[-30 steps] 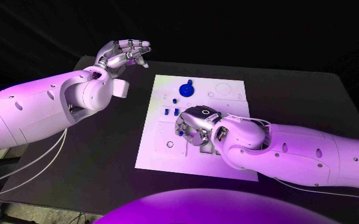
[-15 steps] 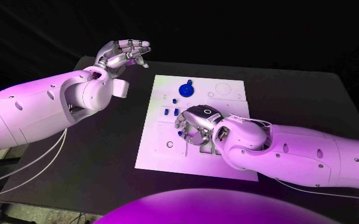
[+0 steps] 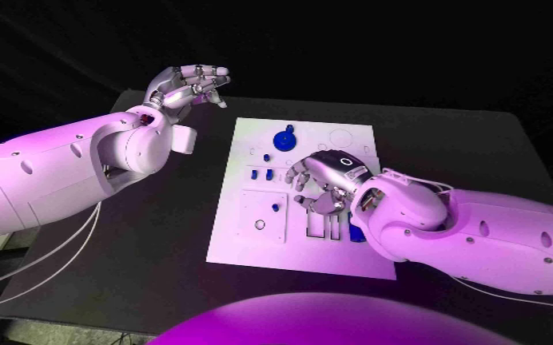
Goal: Assemble the parts on the task board
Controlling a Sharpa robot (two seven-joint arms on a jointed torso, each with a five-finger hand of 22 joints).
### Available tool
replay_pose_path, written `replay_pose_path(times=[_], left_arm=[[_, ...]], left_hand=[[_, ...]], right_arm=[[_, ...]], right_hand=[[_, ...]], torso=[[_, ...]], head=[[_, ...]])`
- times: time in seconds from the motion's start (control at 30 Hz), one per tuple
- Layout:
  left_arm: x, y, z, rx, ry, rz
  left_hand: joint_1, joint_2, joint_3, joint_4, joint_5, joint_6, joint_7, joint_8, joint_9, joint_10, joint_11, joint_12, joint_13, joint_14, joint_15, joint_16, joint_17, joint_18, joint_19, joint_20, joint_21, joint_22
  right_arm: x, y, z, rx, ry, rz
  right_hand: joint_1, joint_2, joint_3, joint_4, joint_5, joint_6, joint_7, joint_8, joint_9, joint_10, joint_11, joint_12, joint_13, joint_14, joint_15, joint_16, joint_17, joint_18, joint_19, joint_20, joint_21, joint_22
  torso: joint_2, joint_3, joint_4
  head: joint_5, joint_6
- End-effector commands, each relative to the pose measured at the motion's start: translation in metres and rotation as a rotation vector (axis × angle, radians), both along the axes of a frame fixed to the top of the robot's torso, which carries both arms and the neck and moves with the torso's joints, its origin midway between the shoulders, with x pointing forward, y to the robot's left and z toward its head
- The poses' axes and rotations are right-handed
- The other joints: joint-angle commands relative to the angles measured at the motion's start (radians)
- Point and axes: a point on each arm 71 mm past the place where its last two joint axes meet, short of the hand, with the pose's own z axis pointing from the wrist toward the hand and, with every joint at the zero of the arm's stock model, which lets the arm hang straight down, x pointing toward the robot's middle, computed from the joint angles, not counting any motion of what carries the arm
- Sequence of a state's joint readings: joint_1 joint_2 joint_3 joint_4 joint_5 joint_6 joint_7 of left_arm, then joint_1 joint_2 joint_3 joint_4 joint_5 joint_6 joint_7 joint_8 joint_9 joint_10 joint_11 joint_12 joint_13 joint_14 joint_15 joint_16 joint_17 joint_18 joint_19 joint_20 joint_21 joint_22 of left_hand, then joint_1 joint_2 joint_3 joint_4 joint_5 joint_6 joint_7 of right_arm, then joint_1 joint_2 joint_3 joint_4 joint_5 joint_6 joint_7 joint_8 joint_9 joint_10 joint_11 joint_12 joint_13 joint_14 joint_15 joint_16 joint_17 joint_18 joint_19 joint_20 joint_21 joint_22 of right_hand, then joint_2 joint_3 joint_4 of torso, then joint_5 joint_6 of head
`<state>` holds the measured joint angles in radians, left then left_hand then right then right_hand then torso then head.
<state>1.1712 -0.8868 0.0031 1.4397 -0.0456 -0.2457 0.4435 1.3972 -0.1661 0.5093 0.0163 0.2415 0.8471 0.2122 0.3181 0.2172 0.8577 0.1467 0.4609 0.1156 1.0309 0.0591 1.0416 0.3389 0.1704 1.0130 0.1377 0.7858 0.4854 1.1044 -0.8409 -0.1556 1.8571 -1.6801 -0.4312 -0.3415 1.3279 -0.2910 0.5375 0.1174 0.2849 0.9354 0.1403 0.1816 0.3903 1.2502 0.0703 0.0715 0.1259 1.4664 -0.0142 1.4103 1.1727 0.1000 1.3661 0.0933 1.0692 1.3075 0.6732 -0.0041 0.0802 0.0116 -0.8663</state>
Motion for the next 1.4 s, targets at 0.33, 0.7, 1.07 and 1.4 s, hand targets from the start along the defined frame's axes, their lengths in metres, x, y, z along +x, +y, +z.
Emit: replay_pose_path(times=[0.33, 0.7, 1.07, 1.4], left_arm=[[-0.002, -0.001, -0.004, -0.012, 0.006, -0.021], [-0.002, -0.002, -0.006, -0.013, 0.012, -0.025], [-0.003, -0.001, -0.006, -0.013, 0.014, -0.026], [-0.003, 0.0, -0.006, -0.012, 0.016, -0.026]], left_hand=[[-0.001, 0.004, 0.0, -0.004, 0.005, -0.007, -0.003, 0.008, 0.002, -0.007, -0.001, 0.004, -0.001, -0.009, 0.0, 0.005, -0.001, 0.013, -0.008, 0.002, 0.004, 0.002], [-0.001, 0.004, 0.0, -0.004, 0.005, -0.007, -0.003, 0.008, 0.002, -0.007, -0.001, 0.004, -0.001, -0.009, 0.0, 0.005, -0.001, 0.013, -0.008, 0.002, 0.004, 0.002], [-0.001, 0.004, 0.0, -0.005, 0.004, -0.008, -0.003, 0.009, 0.002, -0.008, -0.001, 0.005, -0.002, -0.01, 0.0, 0.006, -0.002, 0.013, -0.009, 0.002, 0.004, 0.002], [-0.001, 0.004, 0.0, -0.005, 0.004, -0.008, -0.003, 0.009, 0.002, -0.008, -0.001, 0.005, -0.002, -0.01, 0.0, 0.006, -0.002, 0.013, -0.009, 0.002, 0.004, 0.002]], right_arm=[[0.022, -0.059, 0.015, -0.125, 0.056, -0.11], [0.032, -0.069, 0.005, -0.205, 0.084, -0.114], [0.034, -0.062, -0.005, -0.205, 0.099, -0.096], [0.033, -0.056, -0.006, -0.174, 0.096, -0.09]], right_hand=[[0.16, 0.072, -0.512, 0.151, 0.015, -0.027, -0.002, -0.044, -0.037, -0.201, 0.038, 0.04, -0.055, 0.005, 0.034, -0.023, -0.053, 0.025, -0.045, 0.028, -0.176, -0.016], [0.208, 0.075, -0.563, 0.176, 0.017, -0.041, -0.021, -0.058, -0.045, -0.256, 0.044, 0.046, -0.059, -0.006, 0.044, -0.037, -0.085, 0.035, -0.064, 0.035, -0.254, -0.05], [0.229, 0.128, -0.485, 0.175, 0.012, 0.024, -0.003, -0.047, -0.052, -0.171, 0.019, 0.093, -0.061, 0.008, 0.022, -0.033, -0.074, 0.022, -0.016, 0.017, -0.18, -0.018], [0.179, 0.128, -0.324, 0.176, 0.013, 0.093, 0.001, -0.054, -0.076, -0.086, 0.012, 0.064, -0.062, 0.021, 0.015, -0.014, -0.038, 0.011, 0.011, 0.009, -0.122, 0.017]], torso=[[-0.005, -0.002, -0.0036], [-0.004, -0.0029, -0.0018], [-0.003, -0.0029, -0.0023], [-0.003, -0.0028, -0.0038]], head=[[-0.018, 0.011], [-0.017, 0.012], [-0.015, 0.01], [-0.015, 0.009]])
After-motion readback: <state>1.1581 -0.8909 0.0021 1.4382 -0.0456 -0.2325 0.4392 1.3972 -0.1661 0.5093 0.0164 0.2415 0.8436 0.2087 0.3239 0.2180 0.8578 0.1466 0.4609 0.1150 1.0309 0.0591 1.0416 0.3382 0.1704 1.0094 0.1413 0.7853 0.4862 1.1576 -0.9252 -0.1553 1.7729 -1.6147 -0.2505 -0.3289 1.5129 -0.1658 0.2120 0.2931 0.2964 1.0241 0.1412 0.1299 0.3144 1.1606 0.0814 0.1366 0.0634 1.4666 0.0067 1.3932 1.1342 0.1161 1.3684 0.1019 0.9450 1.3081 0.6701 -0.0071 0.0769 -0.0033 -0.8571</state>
